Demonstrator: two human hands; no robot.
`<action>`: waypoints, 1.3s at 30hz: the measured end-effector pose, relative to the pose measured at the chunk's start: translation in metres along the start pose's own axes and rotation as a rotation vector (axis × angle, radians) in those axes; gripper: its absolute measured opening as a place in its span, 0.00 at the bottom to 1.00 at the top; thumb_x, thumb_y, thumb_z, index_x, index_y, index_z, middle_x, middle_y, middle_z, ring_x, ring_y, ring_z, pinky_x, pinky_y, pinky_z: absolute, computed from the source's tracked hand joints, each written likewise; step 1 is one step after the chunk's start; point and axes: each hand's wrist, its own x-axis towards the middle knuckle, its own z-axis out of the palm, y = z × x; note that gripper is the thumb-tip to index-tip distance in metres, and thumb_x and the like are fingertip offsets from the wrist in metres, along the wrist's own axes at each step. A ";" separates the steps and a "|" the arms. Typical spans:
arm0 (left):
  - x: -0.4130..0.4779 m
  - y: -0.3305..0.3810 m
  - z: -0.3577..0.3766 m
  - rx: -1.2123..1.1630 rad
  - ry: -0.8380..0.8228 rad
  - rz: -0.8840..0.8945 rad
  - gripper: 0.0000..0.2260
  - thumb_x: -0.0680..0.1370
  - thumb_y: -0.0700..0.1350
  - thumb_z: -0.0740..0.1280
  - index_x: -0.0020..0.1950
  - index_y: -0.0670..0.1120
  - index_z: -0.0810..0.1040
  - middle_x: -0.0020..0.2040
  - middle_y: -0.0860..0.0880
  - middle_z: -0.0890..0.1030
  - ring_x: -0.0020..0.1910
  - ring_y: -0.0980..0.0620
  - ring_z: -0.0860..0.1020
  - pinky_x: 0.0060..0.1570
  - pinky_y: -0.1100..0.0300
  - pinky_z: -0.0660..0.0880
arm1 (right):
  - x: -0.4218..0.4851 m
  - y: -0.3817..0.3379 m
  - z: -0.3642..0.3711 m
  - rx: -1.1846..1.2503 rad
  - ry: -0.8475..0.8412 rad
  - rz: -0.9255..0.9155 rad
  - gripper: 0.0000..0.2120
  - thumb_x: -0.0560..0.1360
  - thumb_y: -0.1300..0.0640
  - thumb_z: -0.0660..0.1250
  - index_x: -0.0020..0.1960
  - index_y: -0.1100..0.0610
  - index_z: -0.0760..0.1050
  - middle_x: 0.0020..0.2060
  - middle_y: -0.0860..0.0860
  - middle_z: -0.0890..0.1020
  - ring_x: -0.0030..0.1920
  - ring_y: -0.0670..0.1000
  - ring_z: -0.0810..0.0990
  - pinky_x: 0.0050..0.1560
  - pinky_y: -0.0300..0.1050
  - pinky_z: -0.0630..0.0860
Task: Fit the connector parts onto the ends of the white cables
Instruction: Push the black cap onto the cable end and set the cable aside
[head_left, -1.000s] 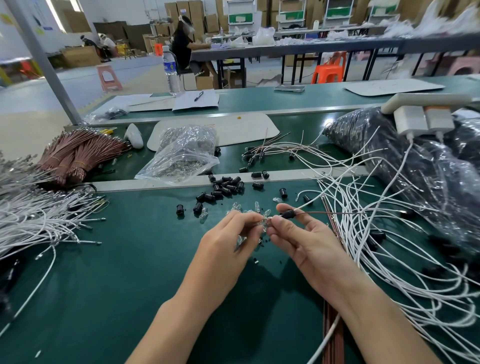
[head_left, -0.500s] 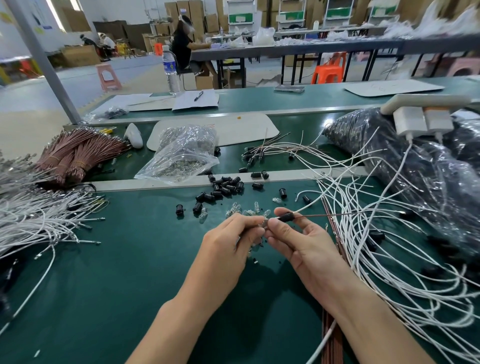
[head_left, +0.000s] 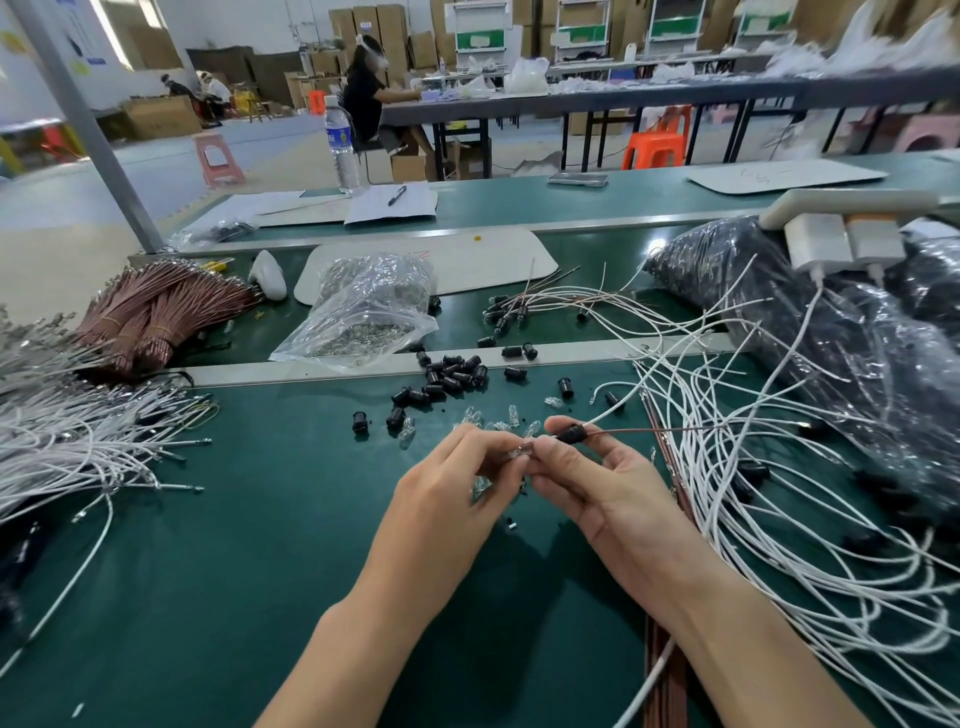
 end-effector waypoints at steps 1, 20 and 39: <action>0.000 0.000 0.001 0.004 0.000 0.000 0.05 0.78 0.41 0.72 0.52 0.48 0.81 0.45 0.59 0.79 0.45 0.65 0.78 0.46 0.69 0.75 | 0.000 0.000 0.000 0.001 0.004 0.000 0.19 0.64 0.60 0.77 0.54 0.59 0.78 0.43 0.57 0.85 0.41 0.50 0.86 0.41 0.38 0.81; 0.000 -0.001 0.004 0.002 0.013 0.045 0.06 0.78 0.42 0.72 0.54 0.47 0.81 0.44 0.57 0.79 0.43 0.61 0.79 0.44 0.62 0.77 | 0.000 0.002 0.004 0.048 0.039 -0.013 0.13 0.63 0.63 0.75 0.47 0.58 0.79 0.37 0.52 0.83 0.36 0.47 0.84 0.38 0.34 0.80; 0.001 -0.005 0.006 -0.105 0.073 -0.017 0.04 0.78 0.47 0.69 0.53 0.52 0.80 0.45 0.59 0.79 0.45 0.61 0.79 0.48 0.75 0.71 | -0.001 0.000 0.007 0.022 0.016 0.017 0.12 0.71 0.53 0.71 0.49 0.59 0.87 0.43 0.55 0.86 0.40 0.46 0.84 0.40 0.36 0.81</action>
